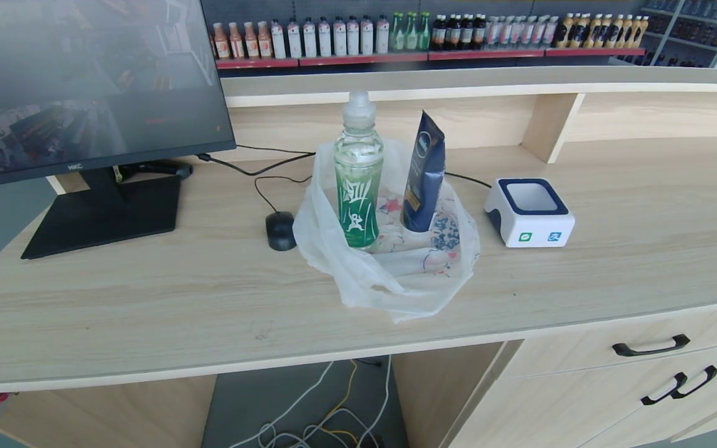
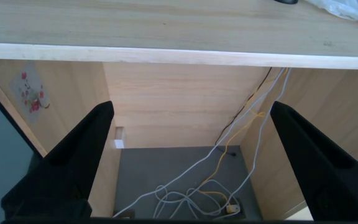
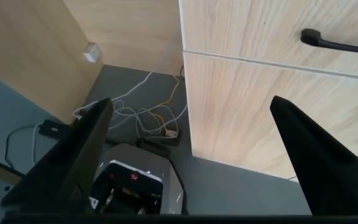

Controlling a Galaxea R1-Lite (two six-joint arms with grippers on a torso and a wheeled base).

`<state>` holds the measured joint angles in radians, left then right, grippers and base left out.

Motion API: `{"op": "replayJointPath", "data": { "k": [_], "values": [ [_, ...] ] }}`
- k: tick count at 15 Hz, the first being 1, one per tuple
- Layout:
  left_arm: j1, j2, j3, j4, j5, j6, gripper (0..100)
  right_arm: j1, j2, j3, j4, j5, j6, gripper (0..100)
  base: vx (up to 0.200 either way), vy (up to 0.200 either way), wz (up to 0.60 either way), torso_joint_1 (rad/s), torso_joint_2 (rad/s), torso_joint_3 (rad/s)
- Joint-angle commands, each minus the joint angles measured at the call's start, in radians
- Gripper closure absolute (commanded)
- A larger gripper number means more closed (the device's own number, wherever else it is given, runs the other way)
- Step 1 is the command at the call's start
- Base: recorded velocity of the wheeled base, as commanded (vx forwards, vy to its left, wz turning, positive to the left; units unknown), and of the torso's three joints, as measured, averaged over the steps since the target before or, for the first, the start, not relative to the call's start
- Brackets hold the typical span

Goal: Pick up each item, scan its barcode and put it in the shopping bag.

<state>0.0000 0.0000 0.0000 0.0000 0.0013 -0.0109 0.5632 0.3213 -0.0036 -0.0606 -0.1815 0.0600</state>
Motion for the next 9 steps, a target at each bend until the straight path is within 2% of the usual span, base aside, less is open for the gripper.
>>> {"op": "replayJointPath", "data": {
  "k": [1, 5, 6, 7, 8, 9],
  "values": [
    [0.0, 0.0, 0.0, 0.0, 0.0, 0.0, 0, -0.012, -0.117, -0.004, 0.041, 0.002, 0.0, 0, 0.0, 0.0, 0.0, 0.0, 0.0, 0.0],
    [0.0, 0.0, 0.0, 0.0, 0.0, 0.0, 0, -0.02, -0.082, -0.006, 0.047, 0.036, -0.019, 0, 0.0, 0.0, 0.0, 0.0, 0.0, 0.0],
    [0.0, 0.0, 0.0, 0.0, 0.0, 0.0, 0, -0.051, -0.056, -0.006, 0.047, 0.036, -0.019, 0, 0.0, 0.0, 0.0, 0.0, 0.0, 0.0],
    [0.0, 0.0, 0.0, 0.0, 0.0, 0.0, 0, -0.131, -0.048, -0.006, 0.047, 0.036, -0.019, 0, 0.0, 0.0, 0.0, 0.0, 0.0, 0.0],
    [0.0, 0.0, 0.0, 0.0, 0.0, 0.0, 0, -0.146, -0.047, -0.006, 0.047, 0.036, -0.019, 0, 0.0, 0.0, 0.0, 0.0, 0.0, 0.0],
    [0.0, 0.0, 0.0, 0.0, 0.0, 0.0, 0, -0.427, -0.057, -0.006, 0.047, 0.036, -0.02, 0, 0.0, 0.0, 0.0, 0.0, 0.0, 0.0]
  ]
}}
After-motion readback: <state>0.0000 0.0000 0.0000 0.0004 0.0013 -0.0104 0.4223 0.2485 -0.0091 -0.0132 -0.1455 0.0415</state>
